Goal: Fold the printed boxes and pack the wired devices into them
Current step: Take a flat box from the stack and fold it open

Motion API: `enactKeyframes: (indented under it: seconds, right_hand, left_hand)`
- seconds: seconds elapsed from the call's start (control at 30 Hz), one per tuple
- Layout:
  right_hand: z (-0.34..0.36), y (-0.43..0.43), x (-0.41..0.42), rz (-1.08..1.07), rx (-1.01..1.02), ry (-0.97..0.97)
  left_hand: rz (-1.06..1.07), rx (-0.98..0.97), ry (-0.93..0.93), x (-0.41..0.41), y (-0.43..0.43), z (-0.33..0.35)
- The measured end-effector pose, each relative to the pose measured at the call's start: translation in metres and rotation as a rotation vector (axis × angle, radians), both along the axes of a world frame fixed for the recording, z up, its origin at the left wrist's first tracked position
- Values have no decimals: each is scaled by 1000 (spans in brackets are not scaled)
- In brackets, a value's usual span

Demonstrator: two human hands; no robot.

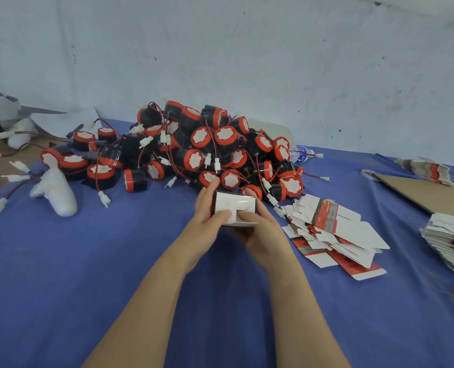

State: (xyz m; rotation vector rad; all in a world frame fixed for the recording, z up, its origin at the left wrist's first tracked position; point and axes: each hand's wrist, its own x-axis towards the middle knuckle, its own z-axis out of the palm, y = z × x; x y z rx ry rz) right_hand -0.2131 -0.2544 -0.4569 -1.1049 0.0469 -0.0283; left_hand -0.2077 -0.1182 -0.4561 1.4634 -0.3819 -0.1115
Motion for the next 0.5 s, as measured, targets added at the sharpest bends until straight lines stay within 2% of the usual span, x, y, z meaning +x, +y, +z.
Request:
enactKeyframes:
  seconds: [0.07,0.23,0.3,0.37,0.43,0.5]
  right_hand:
    - [0,4,-1,24,-21,3]
    - [5,21,5,86,-43,-87]
    - [8,26,5,87,-193,-99]
    - [3,28,3,68,-360,-220]
    - [-1,32,-1,-84,-452,-296]
    - [-3,33,0,-361,-493,-244]
  left_hand:
    - [74,-8,-15,1,-1,-2]
    - [185,-264,72,4,2,2]
    - [219,-363,140,7,6,2]
    - [227,-428,199,8,7,2]
    - [212,-445,195,7,5,3]
    - [152,-369,130,1,-2,4]
